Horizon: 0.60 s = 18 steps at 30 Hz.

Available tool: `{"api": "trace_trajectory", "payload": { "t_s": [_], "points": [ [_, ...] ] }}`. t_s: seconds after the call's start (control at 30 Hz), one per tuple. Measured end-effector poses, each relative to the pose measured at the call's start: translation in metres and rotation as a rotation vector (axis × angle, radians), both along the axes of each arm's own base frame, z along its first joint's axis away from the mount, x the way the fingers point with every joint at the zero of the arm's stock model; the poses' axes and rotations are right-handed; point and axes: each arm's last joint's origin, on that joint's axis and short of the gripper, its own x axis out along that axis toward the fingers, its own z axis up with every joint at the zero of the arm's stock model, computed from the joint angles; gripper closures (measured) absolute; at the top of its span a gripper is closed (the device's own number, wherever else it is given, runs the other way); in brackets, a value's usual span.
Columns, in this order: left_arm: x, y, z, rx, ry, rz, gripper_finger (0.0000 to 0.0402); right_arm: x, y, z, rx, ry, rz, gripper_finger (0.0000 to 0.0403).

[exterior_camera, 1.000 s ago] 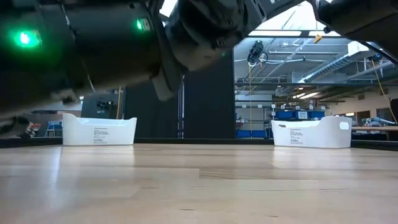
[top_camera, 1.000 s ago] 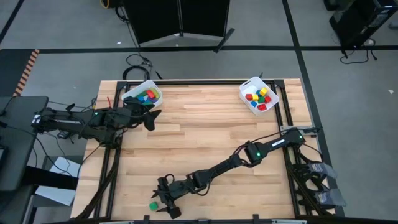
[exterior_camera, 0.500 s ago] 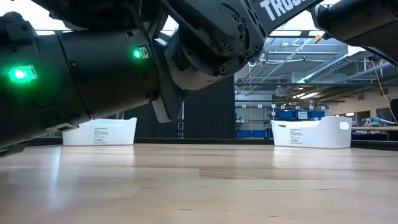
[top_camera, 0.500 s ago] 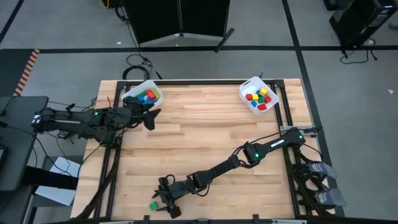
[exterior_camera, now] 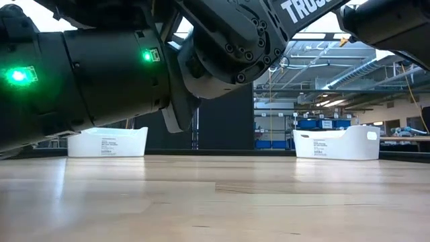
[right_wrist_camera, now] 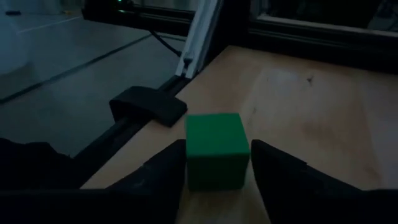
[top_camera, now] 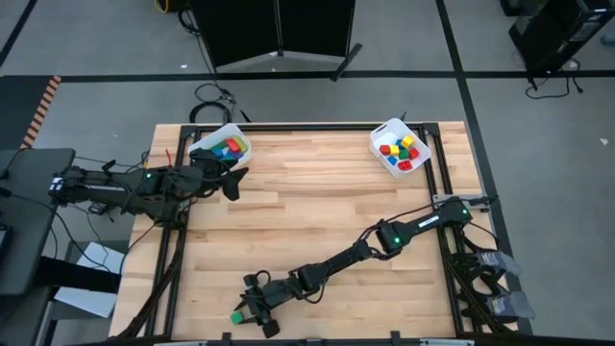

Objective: Sort blocks by size
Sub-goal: Put the small green block into the right white bin

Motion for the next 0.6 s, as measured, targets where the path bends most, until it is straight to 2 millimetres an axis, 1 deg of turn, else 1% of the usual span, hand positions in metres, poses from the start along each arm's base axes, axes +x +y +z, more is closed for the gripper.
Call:
{"api": "trace_trajectory", "payload": {
  "t_s": [0.17,0.33,0.47,0.53,0.6],
  "points": [
    [0.0,0.0,0.0,-0.012,-0.01,0.005,0.0143,0.0,0.001,0.001,0.0,-0.015,0.02,0.0261],
    [0.0,0.0,0.0,-0.015,-0.012,0.006,0.0143,0.0,0.001,0.001,-0.002,-0.017,0.024,0.0263],
    [0.0,-0.001,0.0,-0.018,-0.014,-0.002,0.0143,0.002,-0.005,0.005,0.018,-0.006,0.05,0.0263],
    [0.0,-0.002,0.0,-0.019,-0.015,-0.01,0.0143,0.004,-0.01,0.014,0.019,-0.001,0.041,0.0263],
    [0.0,-0.004,0.0,-0.018,-0.015,-0.019,0.0143,0.006,-0.016,0.028,-0.005,-0.008,0.038,0.0263]
  ]
}}
